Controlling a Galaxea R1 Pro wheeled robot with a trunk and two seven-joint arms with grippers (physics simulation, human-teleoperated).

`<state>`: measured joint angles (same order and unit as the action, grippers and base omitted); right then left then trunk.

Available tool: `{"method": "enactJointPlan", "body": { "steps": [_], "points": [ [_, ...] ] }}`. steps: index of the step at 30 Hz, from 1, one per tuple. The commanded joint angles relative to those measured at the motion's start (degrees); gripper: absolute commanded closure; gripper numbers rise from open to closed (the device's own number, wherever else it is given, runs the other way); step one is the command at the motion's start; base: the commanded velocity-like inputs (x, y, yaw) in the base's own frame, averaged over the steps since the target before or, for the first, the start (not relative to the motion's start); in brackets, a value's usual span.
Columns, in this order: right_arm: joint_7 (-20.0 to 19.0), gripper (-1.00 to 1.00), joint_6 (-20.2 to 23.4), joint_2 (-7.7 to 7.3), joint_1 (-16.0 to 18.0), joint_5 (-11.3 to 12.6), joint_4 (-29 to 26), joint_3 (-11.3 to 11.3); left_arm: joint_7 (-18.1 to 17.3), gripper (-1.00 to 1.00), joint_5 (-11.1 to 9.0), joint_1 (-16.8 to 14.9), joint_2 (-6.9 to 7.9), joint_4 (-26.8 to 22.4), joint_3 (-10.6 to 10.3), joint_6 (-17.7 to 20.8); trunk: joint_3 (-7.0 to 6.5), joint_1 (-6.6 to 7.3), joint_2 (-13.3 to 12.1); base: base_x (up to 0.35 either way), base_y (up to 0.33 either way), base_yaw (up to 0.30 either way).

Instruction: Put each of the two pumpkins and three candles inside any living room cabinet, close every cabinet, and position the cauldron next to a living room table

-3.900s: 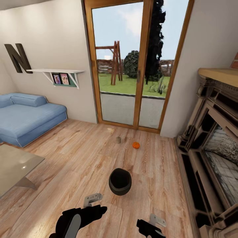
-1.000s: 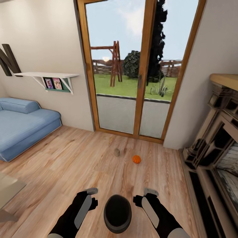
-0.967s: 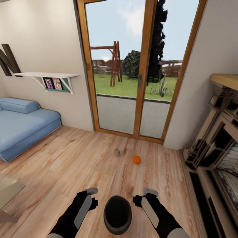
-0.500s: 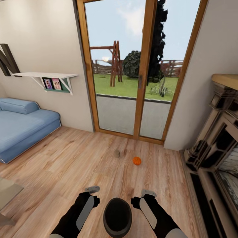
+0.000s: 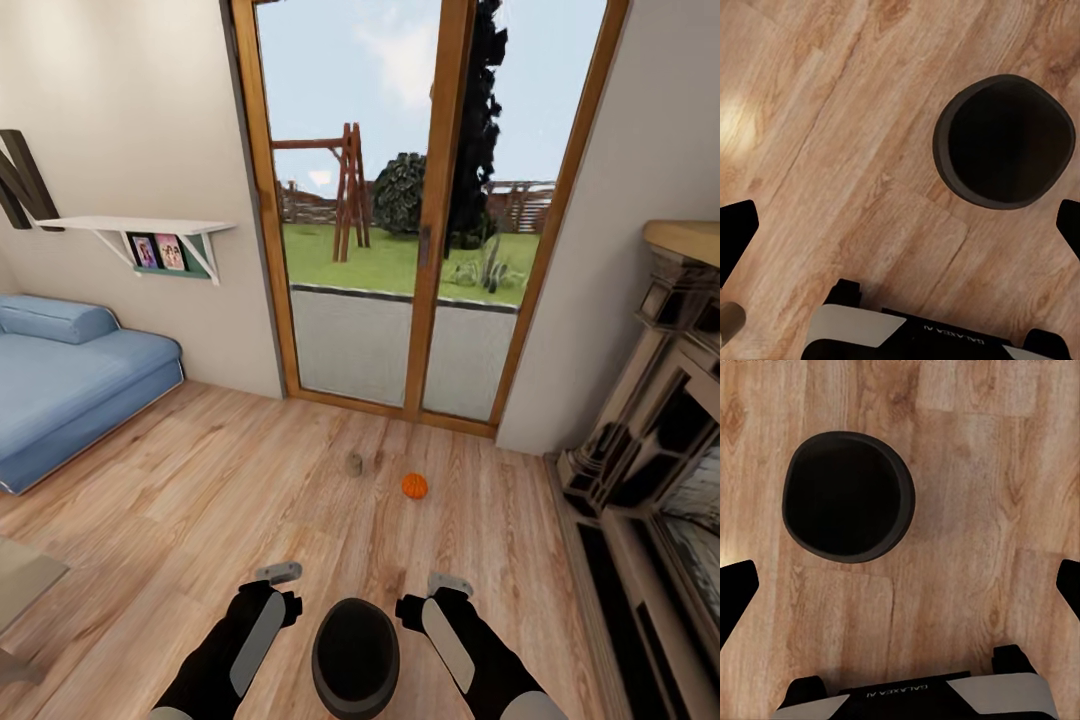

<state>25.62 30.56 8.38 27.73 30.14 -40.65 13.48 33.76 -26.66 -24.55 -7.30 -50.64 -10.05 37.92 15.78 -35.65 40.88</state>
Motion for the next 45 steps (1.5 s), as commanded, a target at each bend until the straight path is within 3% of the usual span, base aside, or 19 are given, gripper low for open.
{"method": "enactJointPlan", "body": {
  "steps": [1,10,16,31,45],
  "points": [
    [0.6,-1.0,0.1,-0.04,0.0,0.6,-0.1,0.2,0.5,-1.0,-0.7,0.0,0.05,-0.1,-0.1,0.1,0.27,-0.24,0.5,0.0,0.0,0.0],
    [0.6,-1.0,-0.4,-0.3,0.0,0.6,-0.1,0.2,0.1,-1.0,-1.0,0.0,0.01,-0.1,-0.1,-0.1,1.89,-2.22,4.1,0.0,0.0,0.0],
    [0.6,-1.0,-0.4,-0.24,0.0,0.5,0.0,0.3,-0.1,-1.0,-0.8,0.0,-0.06,2.5,-0.3,-3.4,2.96,-3.53,6.5,0.0,0.0,0.0],
    [0.7,-1.0,-0.9,0.03,0.0,0.4,-0.1,0.2,-0.2,-1.0,-0.7,0.0,-0.1,3.0,-0.3,-3.6,5.66,-6.83,12.5,0.0,0.0,0.0],
    [0.7,-1.0,-7.6,0.64,0.0,0.6,-0.2,0.3,-0.2,-1.0,-0.7,0.0,-1.06,3.0,-0.3,-3.6,8.17,-9.9,18.1,0.0,0.0,0.0]
  ]
}}
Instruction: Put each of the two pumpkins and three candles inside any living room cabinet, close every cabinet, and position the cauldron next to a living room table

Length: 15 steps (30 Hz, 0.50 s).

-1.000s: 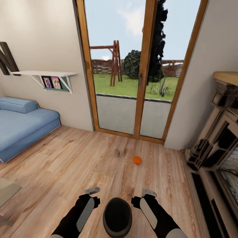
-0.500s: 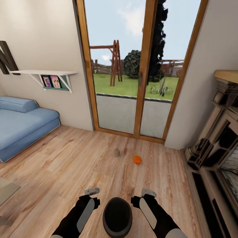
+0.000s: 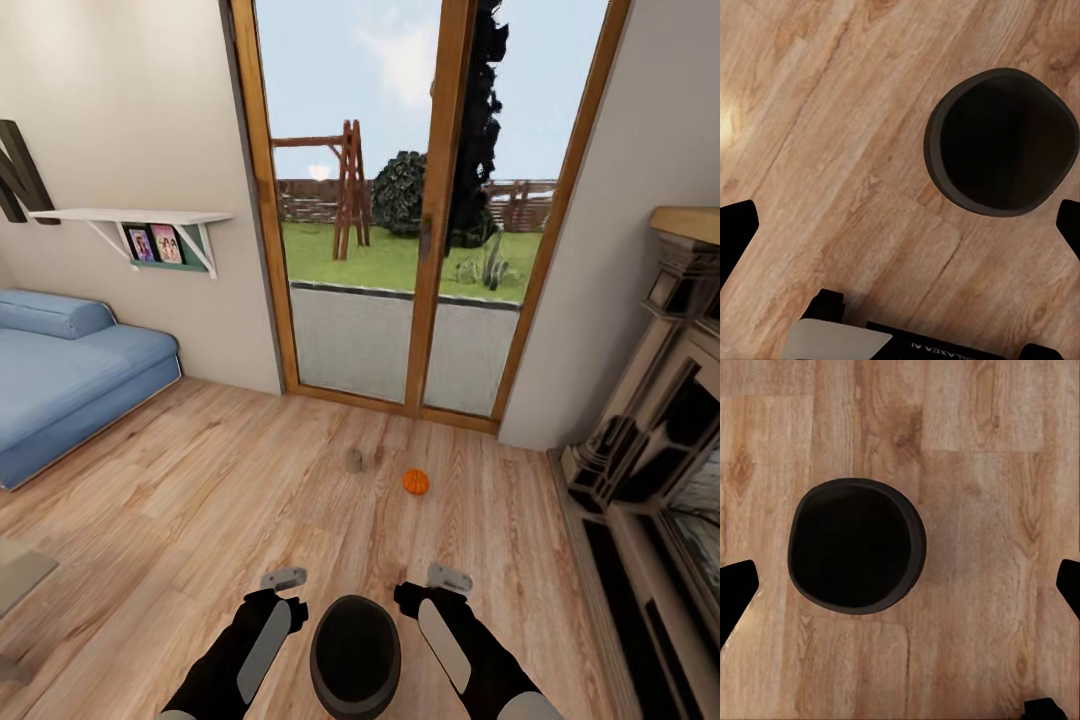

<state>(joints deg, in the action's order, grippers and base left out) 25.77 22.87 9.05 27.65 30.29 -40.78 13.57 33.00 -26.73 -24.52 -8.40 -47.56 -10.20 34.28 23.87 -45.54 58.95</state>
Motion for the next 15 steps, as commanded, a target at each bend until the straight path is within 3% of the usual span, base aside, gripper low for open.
{"method": "enactJointPlan", "body": {
  "steps": [1,15],
  "points": [
    [0.5,-1.0,-0.1,0.17,0.0,0.5,-0.1,0.2,0.6,-1.0,-0.6,0.0,0.02,-0.1,-0.2,0.1,0.25,-0.23,0.5,0.0,0.0,0.0],
    [0.5,-1.0,-0.6,0.53,0.0,1.1,-0.1,0.0,0.6,-1.0,-0.6,-0.1,-0.04,-0.1,-0.2,0.1,2.77,-3.31,6.1,0.0,0.0,0.0]
  ]
}}
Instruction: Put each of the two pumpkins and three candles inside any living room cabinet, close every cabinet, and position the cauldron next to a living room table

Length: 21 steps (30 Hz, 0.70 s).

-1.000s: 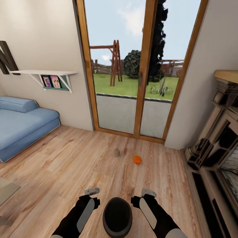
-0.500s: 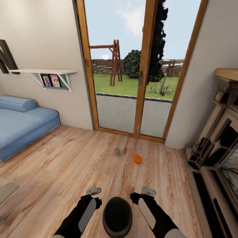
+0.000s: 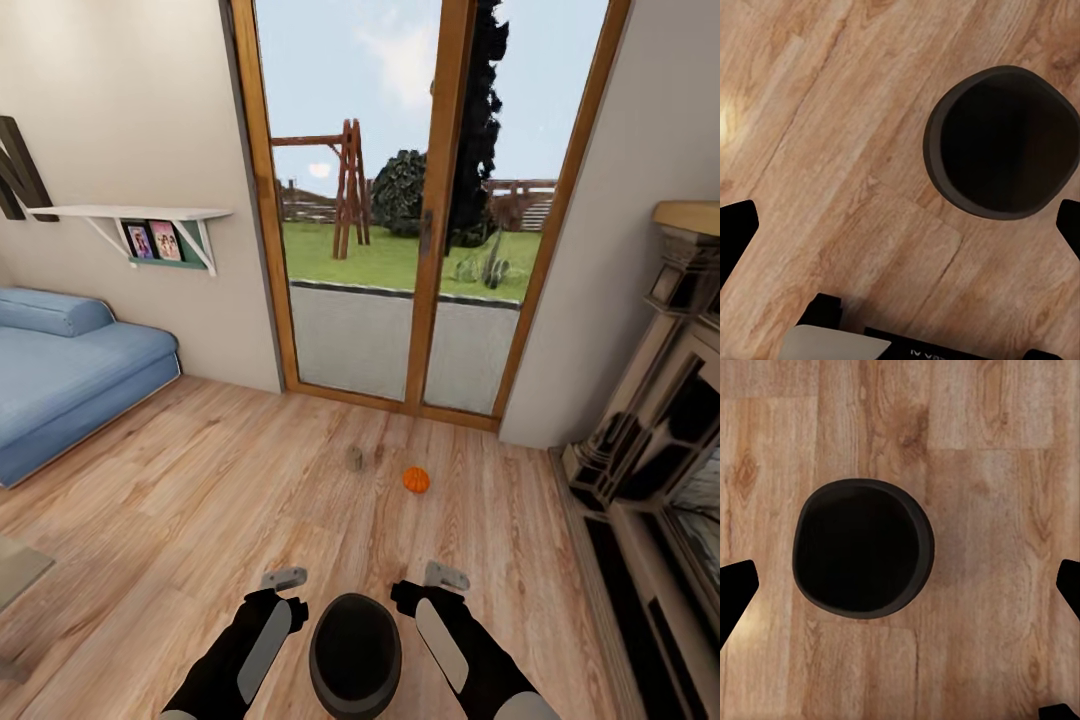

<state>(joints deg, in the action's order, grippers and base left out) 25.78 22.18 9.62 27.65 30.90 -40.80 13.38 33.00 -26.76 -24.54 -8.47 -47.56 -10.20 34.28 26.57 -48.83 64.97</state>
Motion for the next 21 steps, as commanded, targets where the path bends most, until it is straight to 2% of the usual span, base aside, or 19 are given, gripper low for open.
{"method": "enactJointPlan", "body": {
  "steps": [1,21],
  "points": [
    [0.5,-1.0,0.1,-0.04,0.0,0.5,-0.1,0.2,0.6,-1.0,-0.6,0.0,0.03,-0.1,-0.2,0.1,0.25,-0.23,0.5,0.0,0.0,0.0],
    [0.4,-1.0,1.1,0.11,0.0,0.5,0.1,0.3,0.6,-1.0,-0.6,0.0,-0.76,-0.1,-0.3,0.0,3.84,-4.62,8.5,0.0,0.0,0.0]
  ]
}}
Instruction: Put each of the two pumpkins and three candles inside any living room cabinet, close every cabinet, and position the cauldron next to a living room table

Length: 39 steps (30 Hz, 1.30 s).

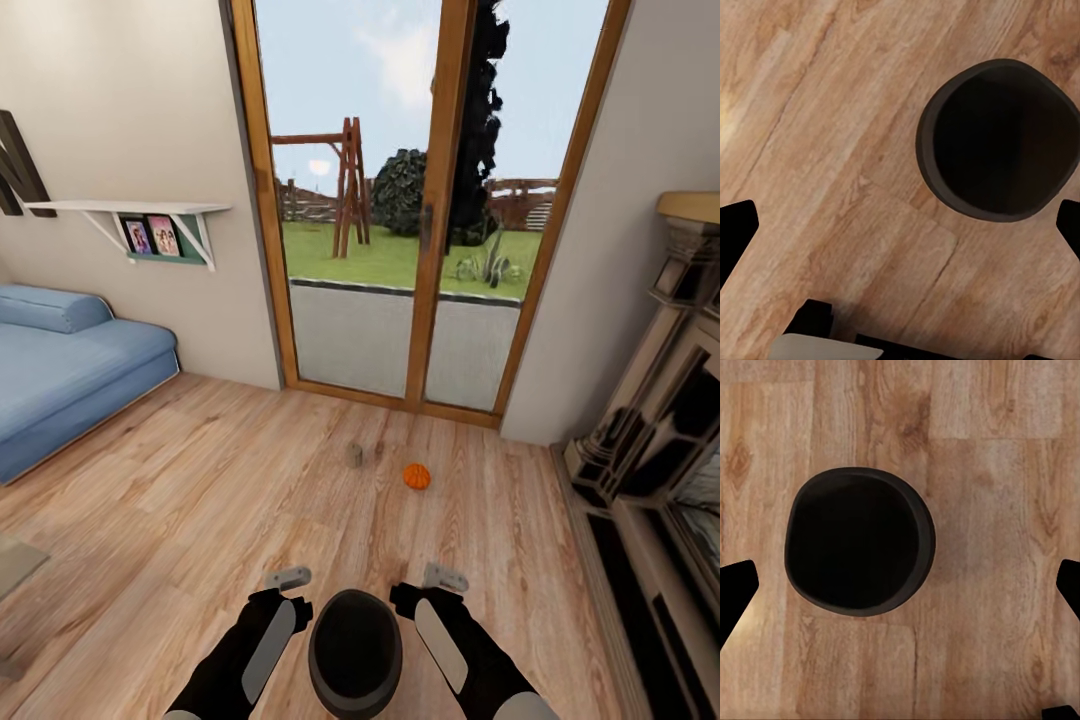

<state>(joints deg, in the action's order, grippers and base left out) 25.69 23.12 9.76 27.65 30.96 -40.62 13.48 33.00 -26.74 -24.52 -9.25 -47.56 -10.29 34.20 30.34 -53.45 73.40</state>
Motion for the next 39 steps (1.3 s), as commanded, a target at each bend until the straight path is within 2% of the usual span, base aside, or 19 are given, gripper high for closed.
{"method": "enactJointPlan", "body": {
  "steps": [1,12,39],
  "points": [
    [0.5,-1.0,0.3,-0.04,0.0,0.5,-0.1,0.2,0.6,-1.0,-0.6,-0.1,0.03,-0.1,-0.2,0.1,0.24,-0.23,0.5,0.0,0.0,0.0],
    [-1.5,-1.0,0.8,-0.01,0.1,0.4,0.6,0.2,0.6,-1.0,-0.5,0.0,-0.59,-0.1,-0.2,0.2,2.22,-2.64,4.9,0.0,0.0,0.0],
    [-1.6,-1.0,0.8,0.14,0.1,0.4,1.1,0.1,0.6,-1.0,-0.5,0.0,-0.68,-0.1,-0.3,0.2,7.07,-8.57,15.7,0.0,0.0,0.0]
  ]
}}
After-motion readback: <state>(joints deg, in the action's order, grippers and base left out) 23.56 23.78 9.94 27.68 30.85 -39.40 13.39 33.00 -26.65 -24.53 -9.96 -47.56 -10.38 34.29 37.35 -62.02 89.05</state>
